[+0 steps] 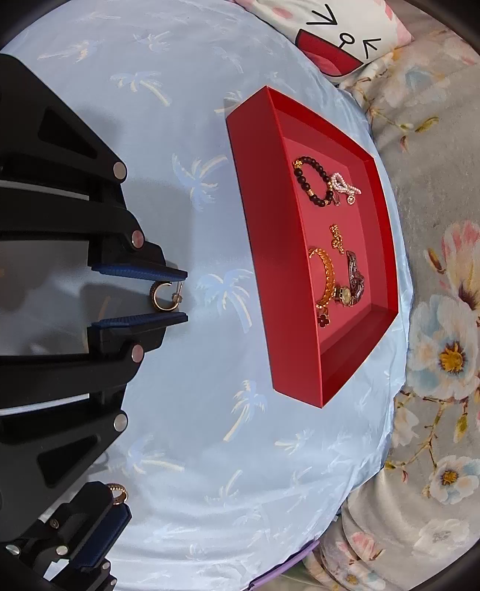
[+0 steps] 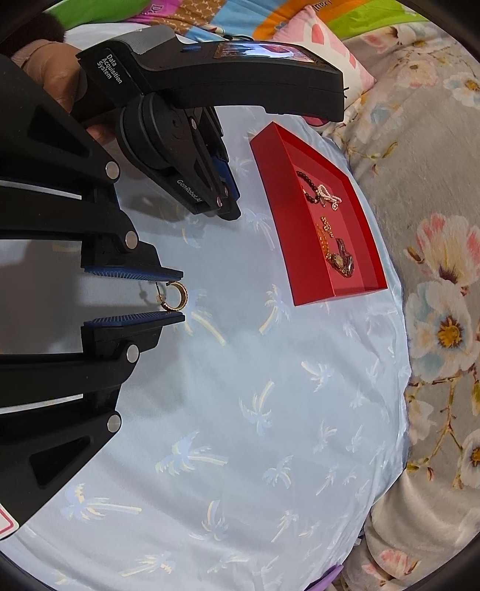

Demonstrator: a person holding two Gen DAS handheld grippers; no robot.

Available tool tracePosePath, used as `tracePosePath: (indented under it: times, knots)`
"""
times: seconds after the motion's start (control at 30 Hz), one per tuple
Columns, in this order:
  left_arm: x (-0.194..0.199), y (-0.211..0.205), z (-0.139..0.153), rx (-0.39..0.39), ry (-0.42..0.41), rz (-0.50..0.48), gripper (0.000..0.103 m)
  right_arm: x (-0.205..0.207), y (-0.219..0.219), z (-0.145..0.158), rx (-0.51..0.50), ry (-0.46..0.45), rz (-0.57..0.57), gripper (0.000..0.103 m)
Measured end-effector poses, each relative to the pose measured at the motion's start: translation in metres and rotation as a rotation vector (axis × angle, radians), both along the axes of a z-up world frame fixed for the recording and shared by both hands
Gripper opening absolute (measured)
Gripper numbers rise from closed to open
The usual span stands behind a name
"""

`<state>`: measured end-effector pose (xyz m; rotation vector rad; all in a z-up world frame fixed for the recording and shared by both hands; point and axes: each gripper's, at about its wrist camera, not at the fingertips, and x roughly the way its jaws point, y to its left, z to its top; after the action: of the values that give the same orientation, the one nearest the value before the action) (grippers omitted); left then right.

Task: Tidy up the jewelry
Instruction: 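Close the left tool on the second gold hoop earring, then carry both hoop earrings into the red box and open both tools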

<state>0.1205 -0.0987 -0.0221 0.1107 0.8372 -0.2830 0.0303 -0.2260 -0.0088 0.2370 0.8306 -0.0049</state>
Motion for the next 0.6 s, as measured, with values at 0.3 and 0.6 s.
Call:
tracePosePath:
  times: [0.3, 0.6]
  knots:
    - [-0.014, 0.009, 0.013, -0.036, -0.002, -0.003, 0.016, 0.000, 0.007, 0.009, 0.003, -0.016, 0.021, 0.015]
    - [-0.024, 0.047, 0.064, -0.077, -0.031, 0.024, 0.016, 0.007, 0.020, 0.050, -0.005, -0.090, 0.070, 0.015]
